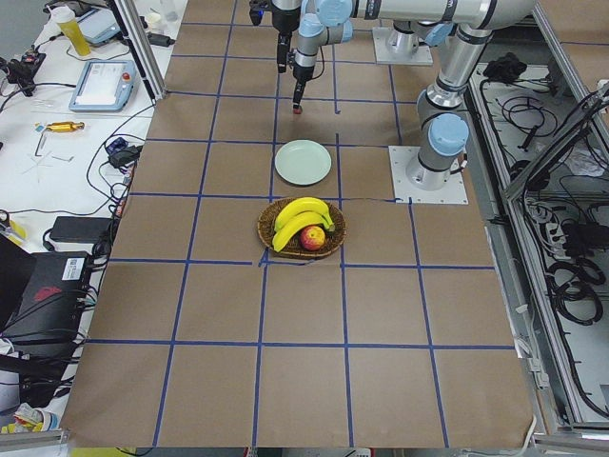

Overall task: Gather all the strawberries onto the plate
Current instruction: 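Carry the strawberry toward the green plate and release it on the table, then move the right gripper to the next strawberry and grasp it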

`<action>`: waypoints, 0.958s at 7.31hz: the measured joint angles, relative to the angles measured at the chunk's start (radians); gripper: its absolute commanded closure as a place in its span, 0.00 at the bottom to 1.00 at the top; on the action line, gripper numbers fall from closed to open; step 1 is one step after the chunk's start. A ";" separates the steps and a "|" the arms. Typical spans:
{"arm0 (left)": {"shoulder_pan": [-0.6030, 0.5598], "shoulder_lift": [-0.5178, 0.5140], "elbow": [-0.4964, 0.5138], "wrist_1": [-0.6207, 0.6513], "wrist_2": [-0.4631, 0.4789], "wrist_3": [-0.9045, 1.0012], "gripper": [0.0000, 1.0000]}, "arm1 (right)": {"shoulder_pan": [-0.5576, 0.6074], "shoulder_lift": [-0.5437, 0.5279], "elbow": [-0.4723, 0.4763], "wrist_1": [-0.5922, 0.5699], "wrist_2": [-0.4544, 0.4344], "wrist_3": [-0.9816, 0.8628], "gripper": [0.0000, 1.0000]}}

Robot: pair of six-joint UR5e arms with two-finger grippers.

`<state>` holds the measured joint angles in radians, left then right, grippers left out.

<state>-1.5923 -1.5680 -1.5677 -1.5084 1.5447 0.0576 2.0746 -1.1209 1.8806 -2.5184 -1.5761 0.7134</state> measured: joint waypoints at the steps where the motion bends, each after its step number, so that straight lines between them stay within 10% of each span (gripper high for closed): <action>1: 0.000 0.000 0.000 0.000 0.000 0.000 0.00 | -0.047 -0.031 0.007 0.018 -0.017 -0.010 0.00; 7: -0.002 -0.003 -0.003 -0.001 0.000 0.001 0.00 | -0.502 -0.254 0.288 0.098 -0.094 -0.719 0.01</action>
<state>-1.5938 -1.5707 -1.5707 -1.5098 1.5447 0.0582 1.5722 -1.3752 2.1685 -2.4204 -1.6704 -0.0054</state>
